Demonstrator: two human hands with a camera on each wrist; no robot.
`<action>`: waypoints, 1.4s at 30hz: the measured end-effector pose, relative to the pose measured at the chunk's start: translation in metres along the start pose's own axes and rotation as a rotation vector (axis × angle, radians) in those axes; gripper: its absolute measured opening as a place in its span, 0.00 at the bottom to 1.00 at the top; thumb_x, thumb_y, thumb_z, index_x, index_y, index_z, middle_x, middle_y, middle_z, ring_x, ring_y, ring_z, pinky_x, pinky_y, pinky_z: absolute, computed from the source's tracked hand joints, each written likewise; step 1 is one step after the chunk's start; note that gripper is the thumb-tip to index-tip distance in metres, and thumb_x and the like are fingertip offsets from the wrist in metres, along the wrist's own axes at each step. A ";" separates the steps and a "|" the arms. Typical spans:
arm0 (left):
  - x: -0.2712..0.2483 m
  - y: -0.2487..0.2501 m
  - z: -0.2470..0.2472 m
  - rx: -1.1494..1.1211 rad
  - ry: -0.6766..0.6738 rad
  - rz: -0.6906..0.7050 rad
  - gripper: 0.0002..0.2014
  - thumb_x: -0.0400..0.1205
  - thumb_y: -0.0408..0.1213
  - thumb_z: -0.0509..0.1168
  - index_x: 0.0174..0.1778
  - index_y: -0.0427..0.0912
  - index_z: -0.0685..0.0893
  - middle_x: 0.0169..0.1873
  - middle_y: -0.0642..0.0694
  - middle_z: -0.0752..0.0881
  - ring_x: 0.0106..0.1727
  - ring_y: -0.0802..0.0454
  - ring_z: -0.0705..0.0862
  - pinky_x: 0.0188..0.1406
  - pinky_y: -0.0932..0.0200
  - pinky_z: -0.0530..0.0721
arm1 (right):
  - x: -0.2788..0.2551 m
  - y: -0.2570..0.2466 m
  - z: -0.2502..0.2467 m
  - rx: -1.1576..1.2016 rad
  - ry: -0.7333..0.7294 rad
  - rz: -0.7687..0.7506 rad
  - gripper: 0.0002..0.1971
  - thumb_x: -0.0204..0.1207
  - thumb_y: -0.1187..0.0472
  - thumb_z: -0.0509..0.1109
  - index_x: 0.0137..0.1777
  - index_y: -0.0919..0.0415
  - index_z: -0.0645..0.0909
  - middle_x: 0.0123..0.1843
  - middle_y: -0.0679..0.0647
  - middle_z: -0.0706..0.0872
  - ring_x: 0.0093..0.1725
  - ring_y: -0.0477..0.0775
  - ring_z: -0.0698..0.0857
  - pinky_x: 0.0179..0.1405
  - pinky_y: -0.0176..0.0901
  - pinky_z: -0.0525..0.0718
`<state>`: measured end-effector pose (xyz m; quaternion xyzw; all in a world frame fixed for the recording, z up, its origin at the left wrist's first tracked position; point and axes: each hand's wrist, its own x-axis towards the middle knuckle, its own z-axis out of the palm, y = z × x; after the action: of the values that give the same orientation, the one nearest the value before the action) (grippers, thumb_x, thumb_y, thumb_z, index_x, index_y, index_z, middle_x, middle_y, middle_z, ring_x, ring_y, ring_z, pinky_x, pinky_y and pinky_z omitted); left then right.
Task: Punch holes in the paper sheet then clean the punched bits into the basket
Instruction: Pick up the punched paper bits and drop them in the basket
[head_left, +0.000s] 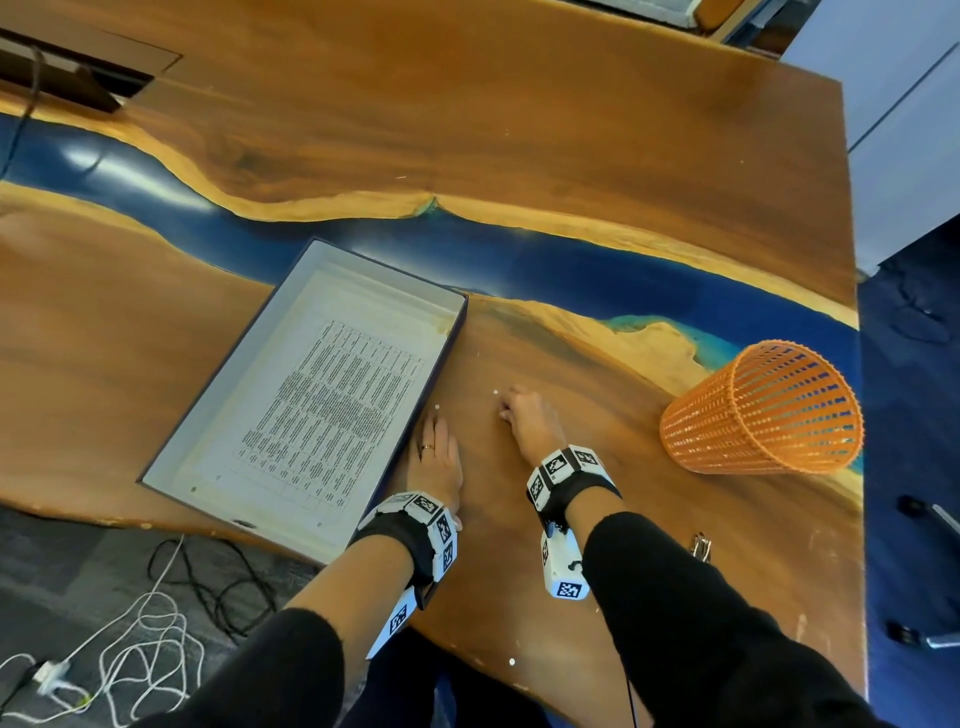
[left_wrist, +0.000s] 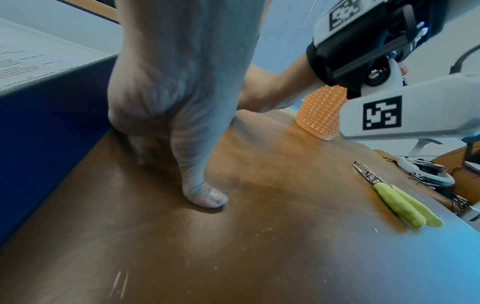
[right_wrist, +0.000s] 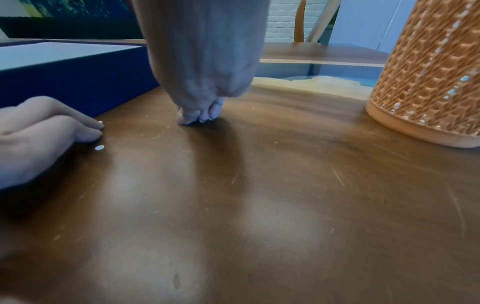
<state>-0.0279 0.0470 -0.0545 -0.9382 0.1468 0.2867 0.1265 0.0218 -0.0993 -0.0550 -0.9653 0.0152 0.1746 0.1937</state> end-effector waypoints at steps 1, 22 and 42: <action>0.001 0.000 0.001 0.001 -0.008 0.001 0.58 0.69 0.51 0.77 0.82 0.29 0.46 0.83 0.32 0.39 0.84 0.36 0.40 0.83 0.44 0.47 | 0.000 0.000 0.001 0.002 0.001 -0.003 0.08 0.81 0.67 0.60 0.54 0.69 0.78 0.56 0.64 0.81 0.53 0.68 0.83 0.42 0.52 0.74; -0.010 0.002 -0.010 0.058 0.068 0.044 0.62 0.69 0.52 0.77 0.82 0.26 0.40 0.83 0.32 0.43 0.85 0.37 0.44 0.83 0.47 0.48 | -0.019 0.011 -0.033 0.156 0.134 0.047 0.10 0.73 0.74 0.62 0.41 0.60 0.68 0.47 0.70 0.81 0.39 0.59 0.73 0.37 0.50 0.71; -0.019 0.068 -0.027 0.210 -0.052 0.404 0.65 0.70 0.51 0.77 0.82 0.36 0.31 0.81 0.44 0.27 0.85 0.44 0.36 0.82 0.39 0.52 | -0.139 0.134 -0.202 0.223 0.734 0.225 0.06 0.68 0.71 0.68 0.32 0.64 0.77 0.31 0.60 0.83 0.33 0.56 0.81 0.36 0.50 0.81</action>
<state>-0.0531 -0.0204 -0.0320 -0.8638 0.3573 0.3136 0.1671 -0.0546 -0.3049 0.1183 -0.9288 0.2080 -0.1646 0.2587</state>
